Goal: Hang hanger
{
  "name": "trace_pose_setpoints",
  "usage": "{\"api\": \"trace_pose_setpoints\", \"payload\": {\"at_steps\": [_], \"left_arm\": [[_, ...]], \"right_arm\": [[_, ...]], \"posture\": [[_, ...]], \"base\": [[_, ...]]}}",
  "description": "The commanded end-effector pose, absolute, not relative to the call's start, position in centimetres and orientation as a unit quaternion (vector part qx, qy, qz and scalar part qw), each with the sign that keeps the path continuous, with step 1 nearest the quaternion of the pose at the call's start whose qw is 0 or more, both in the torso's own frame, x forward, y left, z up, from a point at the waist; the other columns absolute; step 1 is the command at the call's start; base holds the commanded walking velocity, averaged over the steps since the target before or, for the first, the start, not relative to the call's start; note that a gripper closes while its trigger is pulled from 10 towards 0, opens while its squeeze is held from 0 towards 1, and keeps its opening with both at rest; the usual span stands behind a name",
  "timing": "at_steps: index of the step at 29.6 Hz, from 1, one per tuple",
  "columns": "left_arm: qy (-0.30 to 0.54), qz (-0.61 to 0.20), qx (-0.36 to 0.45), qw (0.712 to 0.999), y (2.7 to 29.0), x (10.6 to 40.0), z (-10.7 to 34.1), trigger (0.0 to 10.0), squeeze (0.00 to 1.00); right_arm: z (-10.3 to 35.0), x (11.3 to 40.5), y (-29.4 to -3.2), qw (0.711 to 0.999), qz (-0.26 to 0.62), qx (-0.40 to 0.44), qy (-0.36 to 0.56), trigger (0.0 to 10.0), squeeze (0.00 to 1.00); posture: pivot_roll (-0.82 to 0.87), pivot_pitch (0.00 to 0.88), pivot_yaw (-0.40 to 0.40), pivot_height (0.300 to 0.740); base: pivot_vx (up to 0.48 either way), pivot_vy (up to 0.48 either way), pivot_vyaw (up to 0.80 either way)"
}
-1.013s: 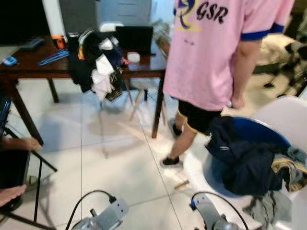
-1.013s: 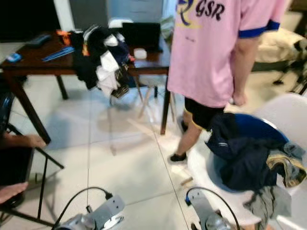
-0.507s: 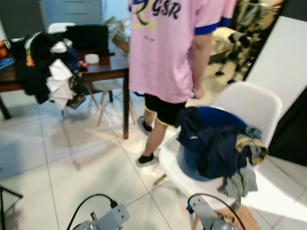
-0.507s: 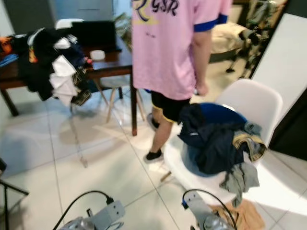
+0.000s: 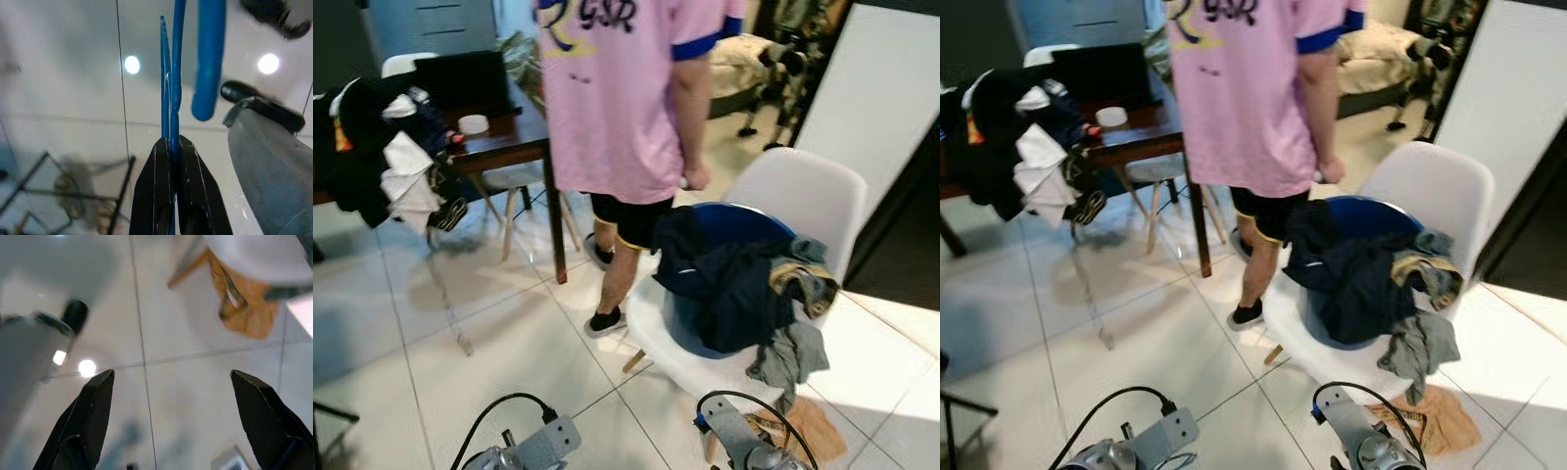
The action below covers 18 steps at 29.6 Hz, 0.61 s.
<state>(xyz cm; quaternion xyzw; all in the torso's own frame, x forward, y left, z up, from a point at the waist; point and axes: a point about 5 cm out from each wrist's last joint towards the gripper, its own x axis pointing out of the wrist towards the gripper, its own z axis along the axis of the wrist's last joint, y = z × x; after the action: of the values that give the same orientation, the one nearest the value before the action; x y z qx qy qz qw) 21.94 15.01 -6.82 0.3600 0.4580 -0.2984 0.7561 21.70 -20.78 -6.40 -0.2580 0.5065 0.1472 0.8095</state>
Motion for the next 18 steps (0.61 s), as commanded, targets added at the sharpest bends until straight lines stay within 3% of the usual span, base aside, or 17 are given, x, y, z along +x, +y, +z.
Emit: {"api": "trace_pose_setpoints", "payload": {"at_steps": [1,18], "left_arm": [[0.464,-0.304,0.364,0.748,15.24,21.54,-7.05,10.0,0.0],[0.461,-0.309,0.367,0.746,15.06,21.7,-6.96,10.0,0.0]], "right_arm": [[-6.52,21.56,-20.6,0.808,0.151,-0.255,0.509,10.0,0.0],[-6.49,21.57,-20.68,0.806,0.157,-0.26,0.508,10.0,0.0]], "posture": [[0.05,0.0,-0.038,0.74],[0.05,0.0,-0.037,0.74]], "base": [[0.0,0.0,-0.8],[0.0,0.0,-0.05]]}}
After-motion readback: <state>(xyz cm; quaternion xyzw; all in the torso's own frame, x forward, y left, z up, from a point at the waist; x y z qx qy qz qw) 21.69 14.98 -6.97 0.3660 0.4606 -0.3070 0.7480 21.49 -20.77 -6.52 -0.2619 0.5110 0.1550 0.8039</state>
